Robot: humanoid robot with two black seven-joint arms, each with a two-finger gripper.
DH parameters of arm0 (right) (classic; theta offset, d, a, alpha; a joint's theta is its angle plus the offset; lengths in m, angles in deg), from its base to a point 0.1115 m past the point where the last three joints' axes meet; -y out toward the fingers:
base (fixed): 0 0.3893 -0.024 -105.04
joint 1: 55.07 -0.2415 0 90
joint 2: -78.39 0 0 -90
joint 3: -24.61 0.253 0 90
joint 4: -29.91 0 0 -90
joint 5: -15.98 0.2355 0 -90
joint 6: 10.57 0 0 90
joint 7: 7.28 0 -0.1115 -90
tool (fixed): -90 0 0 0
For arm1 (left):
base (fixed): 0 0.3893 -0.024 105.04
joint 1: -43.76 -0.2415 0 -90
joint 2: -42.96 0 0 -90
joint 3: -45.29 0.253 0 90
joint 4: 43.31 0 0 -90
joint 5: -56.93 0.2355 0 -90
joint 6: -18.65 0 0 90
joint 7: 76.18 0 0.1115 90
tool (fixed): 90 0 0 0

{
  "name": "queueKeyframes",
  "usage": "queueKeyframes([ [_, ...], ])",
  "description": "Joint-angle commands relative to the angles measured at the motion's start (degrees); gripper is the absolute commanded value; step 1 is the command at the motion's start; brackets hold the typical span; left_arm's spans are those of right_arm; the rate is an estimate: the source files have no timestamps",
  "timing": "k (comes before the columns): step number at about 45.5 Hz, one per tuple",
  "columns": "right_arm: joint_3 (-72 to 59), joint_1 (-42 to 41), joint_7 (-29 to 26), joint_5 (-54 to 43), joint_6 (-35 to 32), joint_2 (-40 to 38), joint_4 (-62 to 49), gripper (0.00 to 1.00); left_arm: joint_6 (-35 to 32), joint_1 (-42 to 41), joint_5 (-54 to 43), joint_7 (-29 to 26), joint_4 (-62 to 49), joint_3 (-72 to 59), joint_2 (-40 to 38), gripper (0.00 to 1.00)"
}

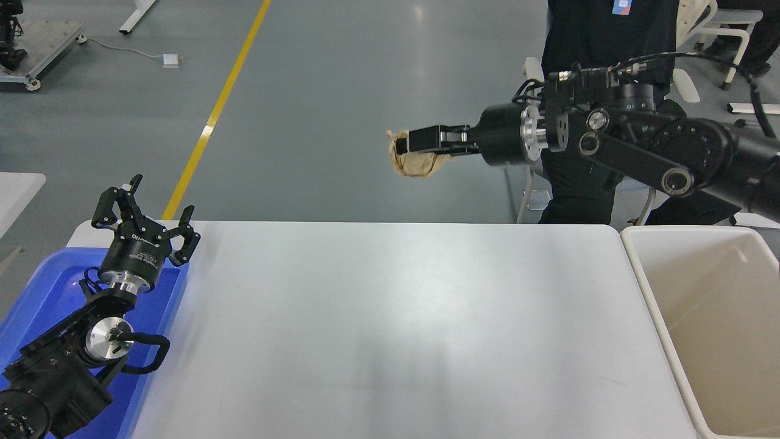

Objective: Clean the table surface

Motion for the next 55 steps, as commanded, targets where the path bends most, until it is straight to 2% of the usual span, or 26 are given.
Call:
queueKeyframes([
  [1, 0.6, -0.1, -0.2, 9.6, -0.6, 0.0, -22.4, 0.00, 0.0, 0.0, 0.0, 0.0, 0.0, 0.0, 0.0, 1.00],
  [12, -7.0, 3.7, -2.4, 17.6, -0.6, 0.8, -41.6, 0.00, 0.0, 0.0, 0.0, 0.0, 0.0, 0.0, 0.0, 1.00],
  [24, -6.7, 9.7, -9.5, 19.1, 0.1, -0.8, -52.8, 0.00, 0.0, 0.0, 0.0, 0.0, 0.0, 0.0, 0.0, 1.00],
  [28, -6.4, 11.5, -11.7, 22.4, 0.1, -2.6, -55.0, 0.00, 0.0, 0.0, 0.0, 0.0, 0.0, 0.0, 0.0, 1.00],
  [30, -6.4, 12.5, -13.6, 24.6, 0.2, -3.7, -56.0, 0.00, 0.0, 0.0, 0.0, 0.0, 0.0, 0.0, 0.0, 1.00],
  [31, -6.4, 14.4, -16.7, 26.8, 0.7, -5.9, -57.3, 0.00, 0.0, 0.0, 0.0, 0.0, 0.0, 0.0, 0.0, 1.00],
  [34, -6.3, 16.5, -18.9, 28.8, 2.9, -7.5, -57.5, 0.00, 0.0, 0.0, 0.0, 0.0, 0.0, 0.0, 0.0, 1.00],
  [41, -5.1, 22.3, -18.9, 36.0, 11.1, -10.0, -57.1, 0.00, 0.0, 0.0, 0.0, 0.0, 0.0, 0.0, 0.0, 1.00],
  [48, -4.9, 28.5, -18.8, 43.3, 13.9, -10.9, -56.9, 0.00, 0.0, 0.0, 0.0, 0.0, 0.0, 0.0, 0.0, 1.00],
  [55, -4.6, 34.2, -18.2, 46.2, 17.7, -10.1, -56.0, 0.00, 0.0, 0.0, 0.0, 0.0, 0.0, 0.0, 0.0, 1.00],
])
